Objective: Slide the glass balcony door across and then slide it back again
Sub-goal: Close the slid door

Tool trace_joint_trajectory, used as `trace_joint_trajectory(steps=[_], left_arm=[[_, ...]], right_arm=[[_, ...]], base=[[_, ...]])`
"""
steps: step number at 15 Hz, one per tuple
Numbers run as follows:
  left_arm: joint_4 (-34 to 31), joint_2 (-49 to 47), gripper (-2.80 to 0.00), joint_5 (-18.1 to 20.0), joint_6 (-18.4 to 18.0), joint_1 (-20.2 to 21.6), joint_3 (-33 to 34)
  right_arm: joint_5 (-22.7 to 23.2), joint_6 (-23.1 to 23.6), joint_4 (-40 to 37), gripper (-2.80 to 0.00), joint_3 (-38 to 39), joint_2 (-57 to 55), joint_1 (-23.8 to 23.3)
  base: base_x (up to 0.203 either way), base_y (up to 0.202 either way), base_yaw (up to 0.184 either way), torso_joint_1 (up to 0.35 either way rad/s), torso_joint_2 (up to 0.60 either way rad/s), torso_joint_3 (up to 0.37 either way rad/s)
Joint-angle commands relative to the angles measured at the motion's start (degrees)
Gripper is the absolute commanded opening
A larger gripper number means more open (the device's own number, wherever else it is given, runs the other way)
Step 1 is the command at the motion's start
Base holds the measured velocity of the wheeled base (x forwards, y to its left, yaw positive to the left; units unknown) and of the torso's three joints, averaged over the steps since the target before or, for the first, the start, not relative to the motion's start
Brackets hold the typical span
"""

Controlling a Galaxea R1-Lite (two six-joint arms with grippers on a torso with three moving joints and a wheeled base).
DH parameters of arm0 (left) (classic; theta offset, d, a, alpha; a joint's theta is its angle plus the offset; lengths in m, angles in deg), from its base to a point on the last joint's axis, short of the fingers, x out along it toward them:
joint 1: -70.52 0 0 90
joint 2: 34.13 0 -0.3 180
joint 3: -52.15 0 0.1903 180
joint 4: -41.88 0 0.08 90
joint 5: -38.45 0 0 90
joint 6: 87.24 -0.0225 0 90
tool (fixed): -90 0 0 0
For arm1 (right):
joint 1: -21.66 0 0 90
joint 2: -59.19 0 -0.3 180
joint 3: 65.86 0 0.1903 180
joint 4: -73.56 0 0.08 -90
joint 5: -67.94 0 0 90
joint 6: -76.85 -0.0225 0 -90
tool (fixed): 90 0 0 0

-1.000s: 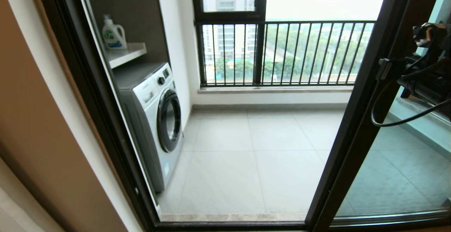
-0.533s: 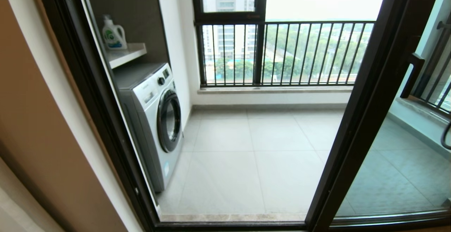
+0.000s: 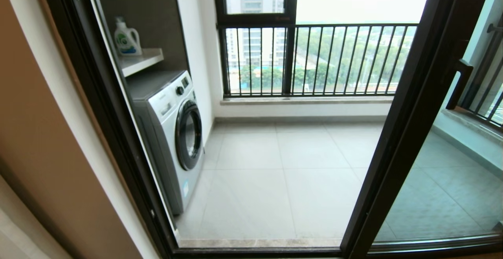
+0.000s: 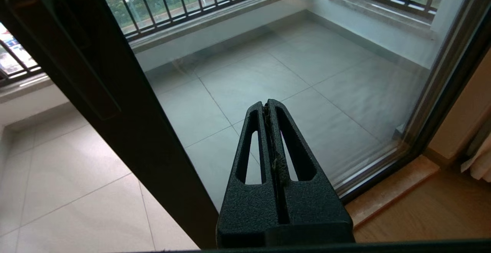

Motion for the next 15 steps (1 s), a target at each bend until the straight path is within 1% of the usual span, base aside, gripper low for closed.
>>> trace_joint_trajectory(steps=[1, 4, 6, 9, 12, 15], left_arm=[[0.0, -0.1, -2.8, 0.0, 0.0, 0.0, 0.0], [0.0, -0.1, -2.8, 0.0, 0.0, 0.0, 0.0], [0.0, 0.0, -2.8, 0.0, 0.0, 0.0, 0.0], [0.0, 0.0, -2.8, 0.0, 0.0, 0.0, 0.0], [0.0, 0.0, -2.8, 0.0, 0.0, 0.0, 0.0], [0.0, -0.1, -2.8, 0.0, 0.0, 0.0, 0.0]], right_arm=[[1.7, -0.5, 0.3, -2.8, -7.2, -11.1, -0.1], [2.7, -1.1, 0.3, -2.8, -18.3, -18.5, 2.4], [2.8, -1.2, 0.2, -2.8, -22.6, -20.8, 6.1], [1.9, -1.1, 0.0, -2.8, -23.3, -21.1, 12.3], [-2.4, -1.1, 0.1, -2.8, -23.1, -21.4, 17.5], [-3.2, -1.0, 0.2, -2.8, -23.8, -22.4, 19.9]], base=[[0.0, 0.0, 0.0, 0.0, 0.0, 0.0], [0.0, 0.0, 0.0, 0.0, 0.0, 0.0], [0.0, 0.0, 0.0, 0.0, 0.0, 0.0], [0.0, 0.0, 0.0, 0.0, 0.0, 0.0], [0.0, 0.0, 0.0, 0.0, 0.0, 0.0], [0.0, 0.0, 0.0, 0.0, 0.0, 0.0]])
